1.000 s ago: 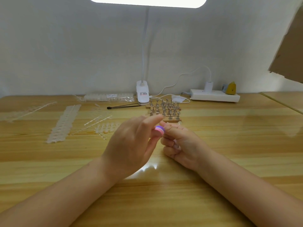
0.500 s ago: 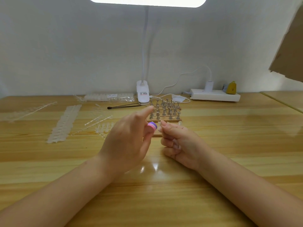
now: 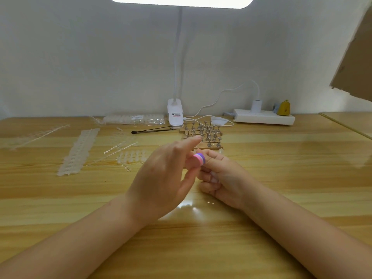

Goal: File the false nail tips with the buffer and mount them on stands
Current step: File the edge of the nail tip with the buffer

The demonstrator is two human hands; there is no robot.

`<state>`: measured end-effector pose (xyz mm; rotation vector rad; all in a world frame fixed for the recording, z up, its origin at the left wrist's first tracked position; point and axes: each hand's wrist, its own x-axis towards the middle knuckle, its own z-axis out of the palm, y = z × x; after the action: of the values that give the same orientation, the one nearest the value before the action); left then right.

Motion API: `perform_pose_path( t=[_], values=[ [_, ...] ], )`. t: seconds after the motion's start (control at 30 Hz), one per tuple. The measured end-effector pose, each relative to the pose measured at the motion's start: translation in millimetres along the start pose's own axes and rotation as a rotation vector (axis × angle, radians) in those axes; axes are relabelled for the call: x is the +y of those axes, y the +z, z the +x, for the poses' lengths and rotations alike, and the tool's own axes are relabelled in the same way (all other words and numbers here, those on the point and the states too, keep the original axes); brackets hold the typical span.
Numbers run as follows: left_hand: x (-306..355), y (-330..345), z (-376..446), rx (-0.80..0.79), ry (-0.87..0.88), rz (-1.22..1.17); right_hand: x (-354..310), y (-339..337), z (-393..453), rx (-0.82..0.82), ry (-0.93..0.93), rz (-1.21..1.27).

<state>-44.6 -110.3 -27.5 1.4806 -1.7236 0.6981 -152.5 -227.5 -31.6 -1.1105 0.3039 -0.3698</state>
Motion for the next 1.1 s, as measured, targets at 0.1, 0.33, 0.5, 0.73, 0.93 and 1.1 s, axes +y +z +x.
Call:
perform_pose_path(
  t=[0.1, 0.33, 0.5, 0.73, 0.93, 1.1],
  values=[
    [-7.4, -2.2, -2.3, -0.042, -0.089, 0.049, -0.4, -0.5, 1.0, 0.020, 0.001, 0.019],
    [4.6, 2.5, -2.1, 0.020, -0.007, 0.004, 0.6, -0.5, 0.0, 0.014, -0.014, 0.032],
    [-13.4, 0.0, -6.8, -0.059, -0.183, 0.098, 0.3, -0.7, 0.5, 0.007, -0.011, 0.028],
    [-19.6, 5.9, -11.3, -0.268, -0.347, -0.004, -6.0, -8.9, 6.5, 0.150, -0.112, 0.120],
    [-16.1, 1.7, -9.0, -0.214, -0.438, -0.191, -4.2, -15.8, 4.4, 0.150, -0.135, -0.168],
    [-10.3, 3.3, -7.6, -0.121, -0.388, -0.315, 0.2, -13.8, 4.8, 0.042, -0.153, -0.358]
  ],
)
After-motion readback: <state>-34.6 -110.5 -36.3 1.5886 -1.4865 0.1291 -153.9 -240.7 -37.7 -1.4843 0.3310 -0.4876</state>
